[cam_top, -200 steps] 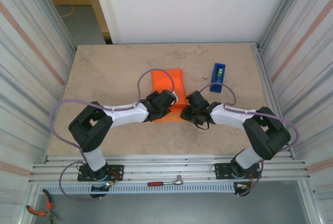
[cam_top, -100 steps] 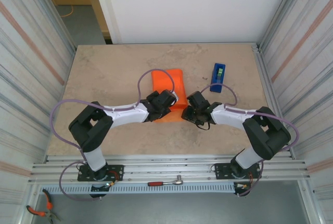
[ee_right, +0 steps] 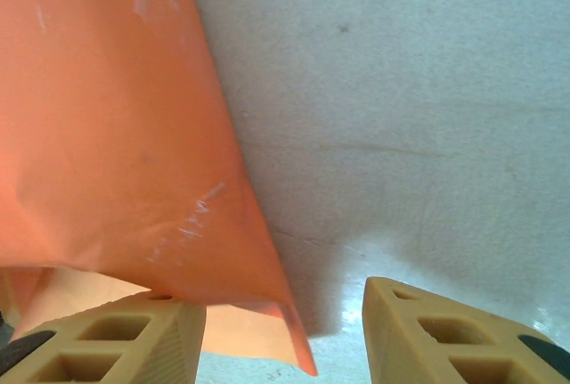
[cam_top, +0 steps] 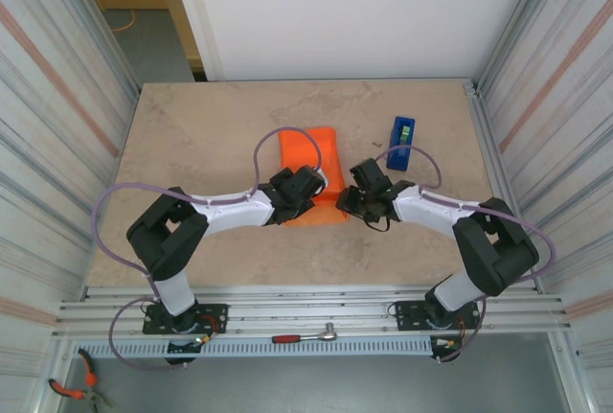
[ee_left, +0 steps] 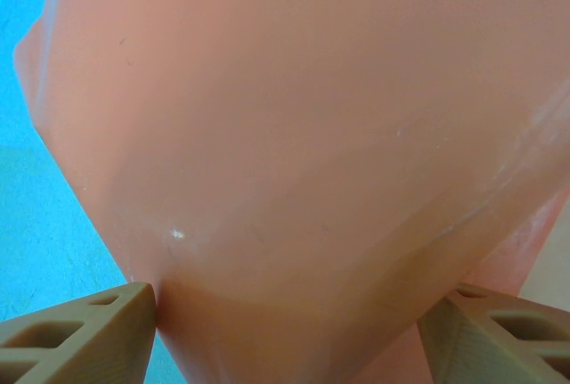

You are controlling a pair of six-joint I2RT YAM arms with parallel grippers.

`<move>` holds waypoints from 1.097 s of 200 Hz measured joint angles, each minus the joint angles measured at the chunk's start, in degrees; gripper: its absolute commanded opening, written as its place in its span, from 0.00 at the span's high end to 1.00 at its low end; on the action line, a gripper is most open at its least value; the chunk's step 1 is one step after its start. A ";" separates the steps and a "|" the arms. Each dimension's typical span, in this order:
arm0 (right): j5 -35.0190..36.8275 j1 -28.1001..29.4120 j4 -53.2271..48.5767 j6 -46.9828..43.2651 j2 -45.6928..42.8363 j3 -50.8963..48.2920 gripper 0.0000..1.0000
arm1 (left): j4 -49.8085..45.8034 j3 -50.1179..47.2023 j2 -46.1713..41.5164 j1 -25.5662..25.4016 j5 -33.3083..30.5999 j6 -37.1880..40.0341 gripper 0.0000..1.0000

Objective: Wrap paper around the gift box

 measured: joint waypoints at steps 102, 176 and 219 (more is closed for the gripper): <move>0.28 0.79 -0.09 -1.14 3.19 1.55 0.76 | 0.00 0.00 0.07 -0.04 -0.15 0.00 0.24; 1.38 2.05 -0.87 -1.66 4.35 1.73 0.55 | 0.07 0.00 0.15 -0.26 -0.39 0.00 0.24; 1.57 2.95 -1.38 -1.42 3.61 0.94 0.57 | 0.09 0.00 0.15 -0.26 -0.39 0.00 0.24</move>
